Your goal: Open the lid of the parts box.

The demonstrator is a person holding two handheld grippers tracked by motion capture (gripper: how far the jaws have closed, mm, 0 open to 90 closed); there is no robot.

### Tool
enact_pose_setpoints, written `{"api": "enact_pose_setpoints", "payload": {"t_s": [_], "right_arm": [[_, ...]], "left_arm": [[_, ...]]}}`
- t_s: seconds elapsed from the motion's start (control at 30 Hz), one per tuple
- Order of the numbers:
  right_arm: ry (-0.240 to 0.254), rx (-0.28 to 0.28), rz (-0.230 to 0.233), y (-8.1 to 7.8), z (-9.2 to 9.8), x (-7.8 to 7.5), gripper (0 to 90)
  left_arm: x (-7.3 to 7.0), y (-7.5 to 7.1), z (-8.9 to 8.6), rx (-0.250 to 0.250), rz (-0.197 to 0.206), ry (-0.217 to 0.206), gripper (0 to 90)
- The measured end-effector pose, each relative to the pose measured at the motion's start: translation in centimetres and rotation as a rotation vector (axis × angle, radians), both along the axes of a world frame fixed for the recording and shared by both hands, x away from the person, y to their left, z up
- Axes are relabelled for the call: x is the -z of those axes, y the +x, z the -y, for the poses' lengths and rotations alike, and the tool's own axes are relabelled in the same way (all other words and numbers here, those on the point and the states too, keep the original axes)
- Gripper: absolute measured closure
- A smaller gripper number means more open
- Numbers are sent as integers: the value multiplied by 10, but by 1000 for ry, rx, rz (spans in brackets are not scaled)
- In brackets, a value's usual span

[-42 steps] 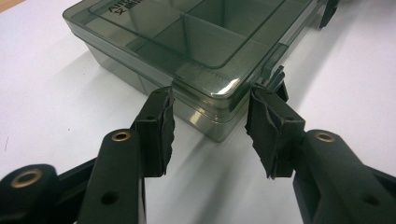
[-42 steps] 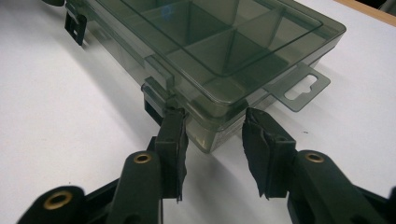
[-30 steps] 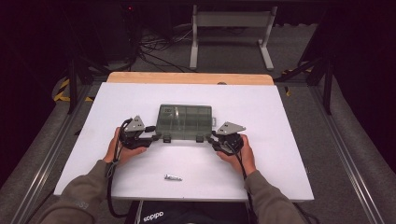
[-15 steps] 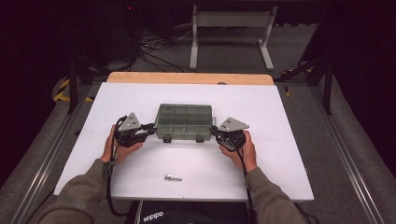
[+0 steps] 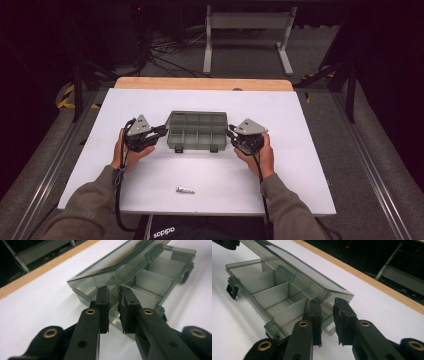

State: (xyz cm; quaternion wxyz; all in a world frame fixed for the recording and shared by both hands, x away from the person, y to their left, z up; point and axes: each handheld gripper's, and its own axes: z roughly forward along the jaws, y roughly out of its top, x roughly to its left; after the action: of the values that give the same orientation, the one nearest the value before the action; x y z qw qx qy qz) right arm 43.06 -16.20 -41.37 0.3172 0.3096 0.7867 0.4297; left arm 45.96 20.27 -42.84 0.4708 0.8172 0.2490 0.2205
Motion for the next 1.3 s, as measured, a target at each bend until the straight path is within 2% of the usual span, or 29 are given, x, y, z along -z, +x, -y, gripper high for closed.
{"api": "enact_pose_setpoints", "payload": {"t_s": [0.07, 0.17, 0.23, 0.3, 0.37, 0.43, 0.7, 0.77, 0.97, 1.1, 1.27, 1.3], "right_arm": [[-1, 14, 12, 1, 0, -3, 715], [7, 23, 17, 4, 0, -5, 690], [0, 20, 16, 4, -1, -4, 681], [-1, 24, 21, 5, -1, -4, 677], [-6, 24, 26, 5, -1, -4, 670], [-22, 24, 40, 6, -1, -7, 660], [-37, 12, 63, 8, 0, -19, 683], [-36, 11, 68, 9, 0, -23, 705], [-53, 0, 90, 13, -1, -34, 739], [-65, -4, 92, 15, -3, -36, 748], [-50, 1, 90, 21, -2, -43, 754], [-56, 0, 93, 22, -2, -45, 753]], "left_arm": [[-3, 2, -1, -8, -7, -29, 749], [-5, 1, -1, -20, 7, -43, 741], [-6, 2, 0, -20, 12, -38, 728], [-7, 2, 2, -30, 28, -22, 708], [-8, 3, 3, -27, 25, -20, 699], [-10, 4, 5, -39, 48, -3, 648], [-22, 6, 15, -41, 118, 70, 666], [-26, 8, 15, -46, 127, 72, 683], [-35, 14, 14, -45, 143, 88, 732], [-40, 19, 14, -41, 140, 87, 738], [-47, 26, 17, -40, 141, 112, 742], [-49, 28, 18, -37, 141, 129, 743]]}}
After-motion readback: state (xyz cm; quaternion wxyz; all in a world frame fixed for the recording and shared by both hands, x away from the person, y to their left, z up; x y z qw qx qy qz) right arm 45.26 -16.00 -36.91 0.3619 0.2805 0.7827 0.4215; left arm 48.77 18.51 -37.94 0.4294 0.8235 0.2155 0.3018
